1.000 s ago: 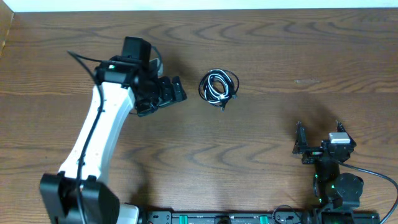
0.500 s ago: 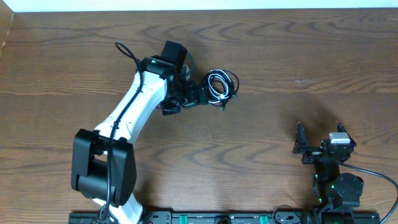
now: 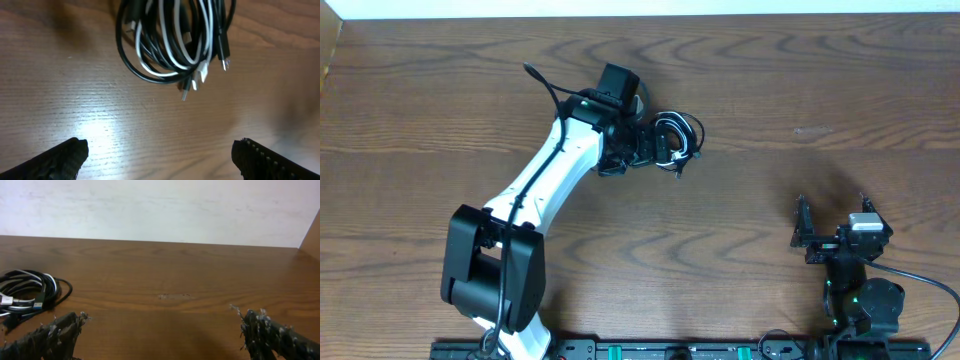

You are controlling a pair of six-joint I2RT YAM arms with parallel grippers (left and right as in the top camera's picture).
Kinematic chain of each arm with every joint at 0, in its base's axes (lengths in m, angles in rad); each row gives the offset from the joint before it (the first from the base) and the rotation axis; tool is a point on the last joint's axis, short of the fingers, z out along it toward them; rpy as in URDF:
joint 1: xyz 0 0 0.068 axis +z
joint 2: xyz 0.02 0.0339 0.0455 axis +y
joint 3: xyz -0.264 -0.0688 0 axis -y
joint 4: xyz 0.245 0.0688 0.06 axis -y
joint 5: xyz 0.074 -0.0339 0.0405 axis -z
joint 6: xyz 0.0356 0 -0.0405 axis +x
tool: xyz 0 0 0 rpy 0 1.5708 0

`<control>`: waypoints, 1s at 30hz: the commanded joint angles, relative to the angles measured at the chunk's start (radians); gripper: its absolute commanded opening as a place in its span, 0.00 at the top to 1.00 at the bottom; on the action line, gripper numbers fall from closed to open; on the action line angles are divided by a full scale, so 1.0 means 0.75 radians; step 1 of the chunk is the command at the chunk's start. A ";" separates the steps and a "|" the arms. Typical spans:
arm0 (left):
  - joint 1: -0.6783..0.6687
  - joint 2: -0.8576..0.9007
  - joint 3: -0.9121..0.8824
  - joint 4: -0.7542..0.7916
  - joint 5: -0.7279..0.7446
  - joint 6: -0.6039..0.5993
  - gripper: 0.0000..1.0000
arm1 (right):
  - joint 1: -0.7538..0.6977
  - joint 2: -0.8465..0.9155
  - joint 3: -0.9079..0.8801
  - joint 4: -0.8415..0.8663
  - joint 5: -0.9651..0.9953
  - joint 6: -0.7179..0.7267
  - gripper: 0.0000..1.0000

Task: Untangle cables
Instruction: 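Lower the left gripper onto the cable bundle and close on cables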

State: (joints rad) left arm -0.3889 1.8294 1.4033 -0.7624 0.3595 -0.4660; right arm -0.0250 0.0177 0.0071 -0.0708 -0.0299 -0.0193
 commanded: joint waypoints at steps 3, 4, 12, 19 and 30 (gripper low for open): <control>-0.008 0.022 0.007 0.017 -0.088 -0.080 0.02 | 0.008 -0.002 -0.001 -0.007 0.001 -0.016 0.01; -0.008 0.027 0.007 0.027 -0.088 -0.080 0.02 | 0.008 -0.002 -0.001 -0.007 0.002 -0.016 0.01; -0.027 0.127 0.007 0.089 -0.086 -0.150 0.02 | 0.008 -0.002 -0.001 -0.007 0.001 -0.016 0.01; -0.027 0.141 0.007 0.137 -0.087 -0.150 0.02 | 0.008 -0.002 -0.001 -0.007 0.001 -0.016 0.01; -0.044 0.155 0.007 0.298 -0.089 -0.303 0.06 | 0.008 -0.002 -0.001 -0.007 0.001 -0.016 0.01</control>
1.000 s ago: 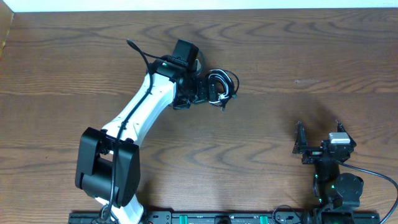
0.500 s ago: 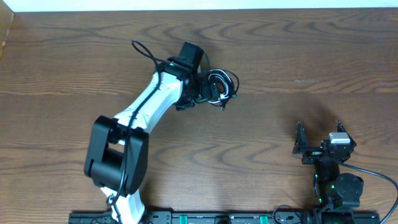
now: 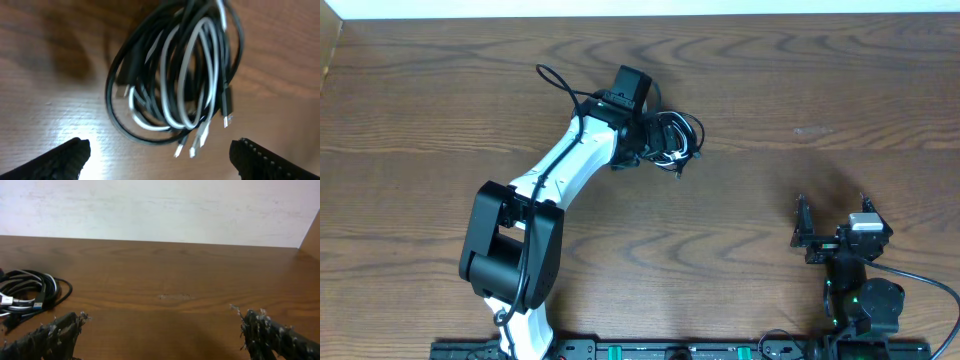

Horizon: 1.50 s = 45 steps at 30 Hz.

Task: Untangle cables
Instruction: 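Lower the left gripper onto the cable bundle and close on cables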

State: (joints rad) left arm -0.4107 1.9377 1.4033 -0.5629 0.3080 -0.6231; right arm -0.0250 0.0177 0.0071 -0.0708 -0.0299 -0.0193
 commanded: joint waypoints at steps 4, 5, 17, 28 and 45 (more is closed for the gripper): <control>-0.038 0.013 0.007 0.094 -0.149 -0.095 0.07 | 0.008 -0.002 -0.001 -0.007 0.001 -0.016 0.01; -0.045 0.013 0.007 0.103 -0.198 -0.097 0.10 | 0.008 -0.002 -0.001 -0.007 0.001 -0.016 0.01; -0.085 0.014 0.007 0.168 -0.341 -0.252 0.28 | 0.008 -0.002 -0.001 -0.007 0.001 -0.016 0.01; -0.164 0.075 0.007 0.170 -0.427 -0.280 0.29 | 0.008 -0.002 -0.001 -0.007 0.001 -0.016 0.01; -0.164 0.067 0.007 0.195 -0.426 -0.279 0.76 | 0.008 -0.002 -0.001 -0.007 0.001 -0.016 0.01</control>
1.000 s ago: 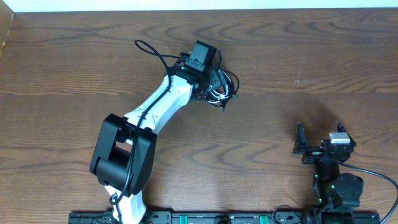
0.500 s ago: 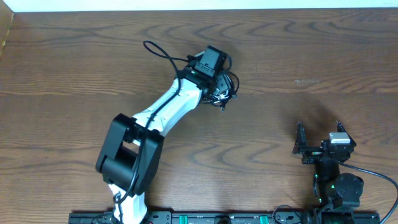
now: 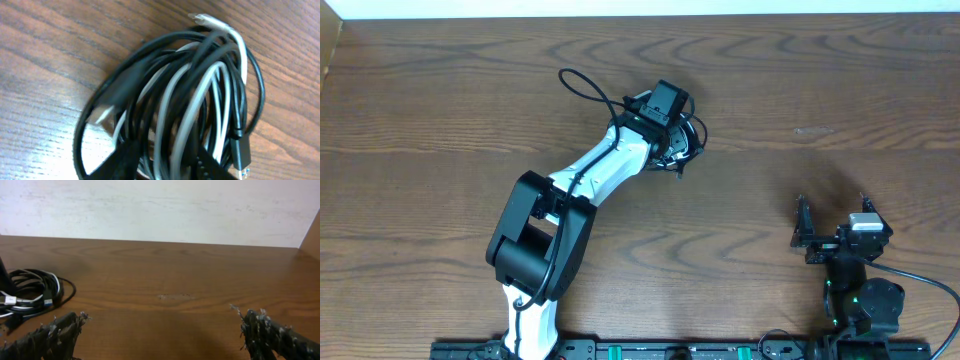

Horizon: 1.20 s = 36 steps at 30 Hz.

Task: Untangle cables
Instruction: 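Lower the left gripper onto the cable bundle and close on cables, then lift the grasped cables upward with the left gripper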

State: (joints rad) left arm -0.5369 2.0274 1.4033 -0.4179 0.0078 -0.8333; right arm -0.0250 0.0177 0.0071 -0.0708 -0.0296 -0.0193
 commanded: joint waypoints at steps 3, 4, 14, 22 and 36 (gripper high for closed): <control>0.005 -0.098 0.007 0.001 -0.025 0.002 0.89 | 0.008 -0.002 -0.001 -0.007 0.001 -0.016 0.01; 0.005 -0.115 0.007 0.001 -0.021 0.002 0.92 | 0.008 -0.002 -0.001 -0.007 0.001 -0.016 0.01; 0.005 -0.299 0.007 -0.019 0.087 0.006 0.92 | 0.008 -0.002 -0.001 -0.007 0.001 -0.016 0.01; 0.005 -0.429 0.007 -0.019 0.130 0.019 0.92 | 0.008 -0.002 -0.001 -0.007 0.001 -0.016 0.01; 0.005 -0.661 0.007 -0.100 0.130 0.099 0.92 | 0.008 -0.002 -0.001 -0.007 0.001 -0.016 0.01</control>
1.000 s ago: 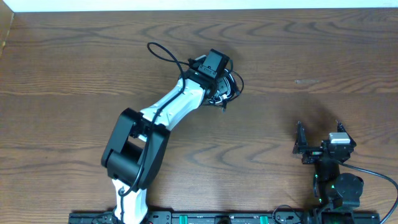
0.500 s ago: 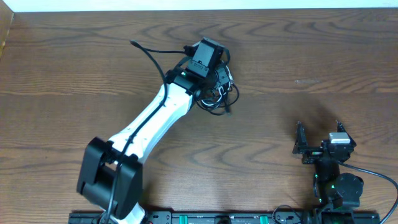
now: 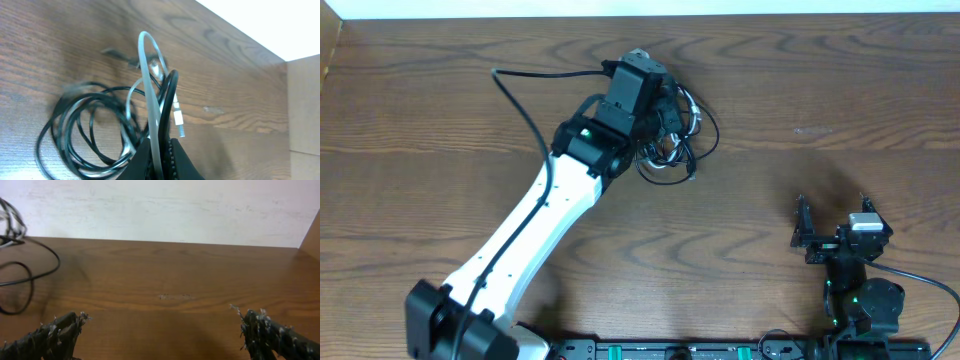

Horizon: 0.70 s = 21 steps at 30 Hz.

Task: Untangle cables
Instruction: 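Lift the grasped cables upward with the left gripper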

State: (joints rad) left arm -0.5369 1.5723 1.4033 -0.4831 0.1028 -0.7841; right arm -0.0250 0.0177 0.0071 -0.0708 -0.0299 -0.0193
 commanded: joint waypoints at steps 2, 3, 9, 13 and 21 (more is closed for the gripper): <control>0.005 -0.066 0.007 -0.020 0.004 0.075 0.92 | 0.008 -0.002 -0.001 -0.007 0.001 -0.016 0.01; 0.005 -0.068 0.007 -0.023 0.004 0.089 0.92 | 0.008 -0.002 -0.001 -0.007 0.001 -0.016 0.01; 0.005 -0.068 0.007 -0.024 0.004 0.094 0.92 | 0.008 -0.002 -0.001 -0.007 0.002 -0.016 0.01; 0.005 -0.068 0.007 -0.021 0.002 0.094 0.92 | 0.008 -0.002 -0.001 -0.007 0.001 -0.016 0.01; 0.005 -0.068 0.007 -0.023 0.002 0.098 0.92 | 0.008 -0.002 -0.001 -0.007 0.001 -0.016 0.01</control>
State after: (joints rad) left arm -0.5369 1.5383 1.4029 -0.5018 0.1032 -0.7311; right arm -0.0250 0.0177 0.0071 -0.0708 -0.0299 -0.0193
